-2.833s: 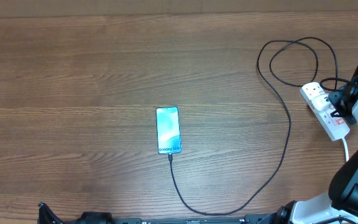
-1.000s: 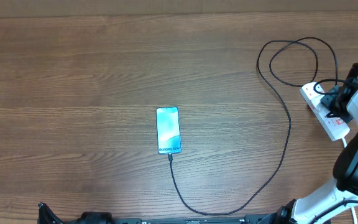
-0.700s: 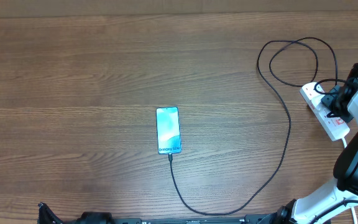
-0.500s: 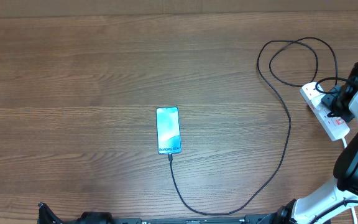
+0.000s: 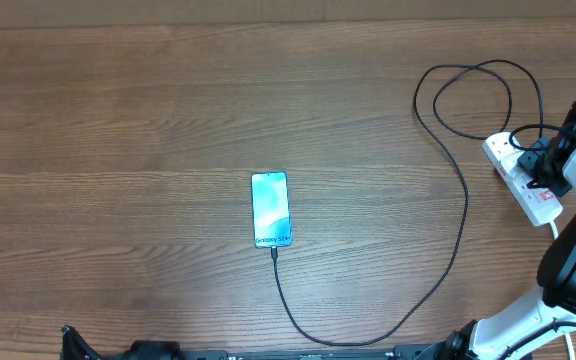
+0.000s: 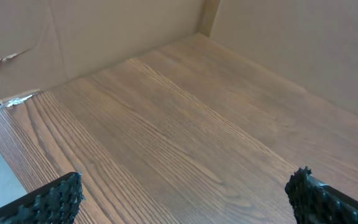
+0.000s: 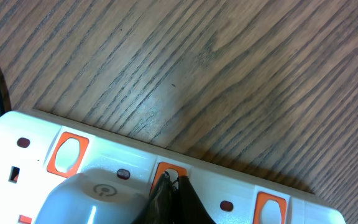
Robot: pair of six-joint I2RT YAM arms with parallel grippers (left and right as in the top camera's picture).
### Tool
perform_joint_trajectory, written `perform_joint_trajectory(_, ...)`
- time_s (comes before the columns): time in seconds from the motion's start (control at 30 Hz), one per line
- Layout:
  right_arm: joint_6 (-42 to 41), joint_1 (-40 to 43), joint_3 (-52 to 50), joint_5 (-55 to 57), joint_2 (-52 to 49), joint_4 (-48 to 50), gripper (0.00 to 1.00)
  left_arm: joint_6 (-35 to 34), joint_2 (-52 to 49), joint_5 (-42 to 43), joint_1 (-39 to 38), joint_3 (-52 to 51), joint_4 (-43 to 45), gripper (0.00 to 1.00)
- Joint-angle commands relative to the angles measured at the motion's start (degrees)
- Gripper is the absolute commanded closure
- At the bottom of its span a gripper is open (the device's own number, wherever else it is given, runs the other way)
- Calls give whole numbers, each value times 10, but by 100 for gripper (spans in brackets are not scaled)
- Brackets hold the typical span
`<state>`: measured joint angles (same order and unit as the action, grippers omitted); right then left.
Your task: Plug charger to phone and switch on socket
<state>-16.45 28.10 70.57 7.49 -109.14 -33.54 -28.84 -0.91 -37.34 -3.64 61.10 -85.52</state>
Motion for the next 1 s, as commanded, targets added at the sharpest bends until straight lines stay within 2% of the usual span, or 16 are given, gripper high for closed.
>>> perform_joint_trajectory(0.0, 2, -11, -3, -65, -19, -1, 96, -8, 7, -5, 3, 0, 2, 0)
perform_joint_trajectory(0.17, 2, -11, -5, -103, -20, -6, 96, -8, 7, -5, 3, 0, 2, 1)
perform_joint_trajectory(0.63, 2, -11, -5, -118, -20, -53, 96, -8, 7, -5, 3, 0, 2, 0)
perform_joint_trajectory(0.8, -35, -11, -4, -58, -3, -92, 96, -8, 7, -5, 3, 0, 0, 0)
perform_joint_trajectory(0.97, -72, -11, -4, 1, 59, -111, 96, -8, 7, -5, 3, 0, 0, 0)
